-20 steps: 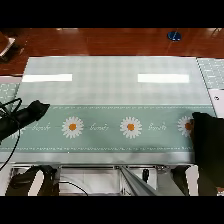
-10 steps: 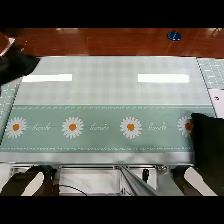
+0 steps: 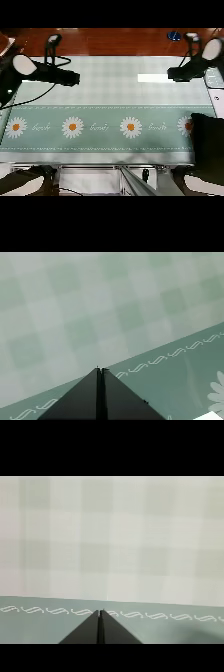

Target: Fold the shirts.

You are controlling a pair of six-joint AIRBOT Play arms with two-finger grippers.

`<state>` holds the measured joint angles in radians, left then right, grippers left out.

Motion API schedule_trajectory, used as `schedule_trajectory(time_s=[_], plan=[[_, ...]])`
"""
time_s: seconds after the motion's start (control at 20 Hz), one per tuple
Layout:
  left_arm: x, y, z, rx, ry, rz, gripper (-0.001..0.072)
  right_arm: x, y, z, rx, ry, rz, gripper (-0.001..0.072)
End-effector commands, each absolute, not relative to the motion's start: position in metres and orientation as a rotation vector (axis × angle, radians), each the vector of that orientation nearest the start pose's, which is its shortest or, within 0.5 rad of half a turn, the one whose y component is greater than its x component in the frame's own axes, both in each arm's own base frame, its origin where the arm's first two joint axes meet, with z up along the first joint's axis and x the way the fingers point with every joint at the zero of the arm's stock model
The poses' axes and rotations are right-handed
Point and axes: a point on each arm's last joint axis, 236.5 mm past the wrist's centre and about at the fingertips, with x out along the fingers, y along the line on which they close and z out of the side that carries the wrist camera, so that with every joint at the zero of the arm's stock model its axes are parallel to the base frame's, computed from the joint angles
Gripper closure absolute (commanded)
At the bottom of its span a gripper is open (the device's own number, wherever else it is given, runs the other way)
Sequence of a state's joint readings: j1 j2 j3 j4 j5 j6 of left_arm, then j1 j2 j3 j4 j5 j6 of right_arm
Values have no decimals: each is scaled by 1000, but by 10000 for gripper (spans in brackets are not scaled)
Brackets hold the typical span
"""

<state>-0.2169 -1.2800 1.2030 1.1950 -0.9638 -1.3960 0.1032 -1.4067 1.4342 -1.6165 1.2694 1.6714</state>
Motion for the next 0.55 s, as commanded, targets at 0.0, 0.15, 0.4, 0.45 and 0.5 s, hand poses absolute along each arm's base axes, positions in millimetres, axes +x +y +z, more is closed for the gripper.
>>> schedule_trajectory(time_s=[0.0, 0.15, 0.4, 0.45, 0.5], plan=[[410, -161, 30, -45, 1094, -438, 682, 424, 43, 19, -51, 1306, -5, 689], [411, -162, 25, -45, 1106, -437, 683, 425, 43, 20, -51, 1303, -6, 689], [411, -162, 19, -45, 1117, -436, 683, 425, 43, 20, -51, 1303, -6, 689], [411, -162, 18, -45, 1122, -435, 683, 425, 43, 20, -51, 1304, -6, 689], [411, -162, 16, -45, 1127, -435, 683, 425, 43, 20, -51, 1304, -6, 689]])
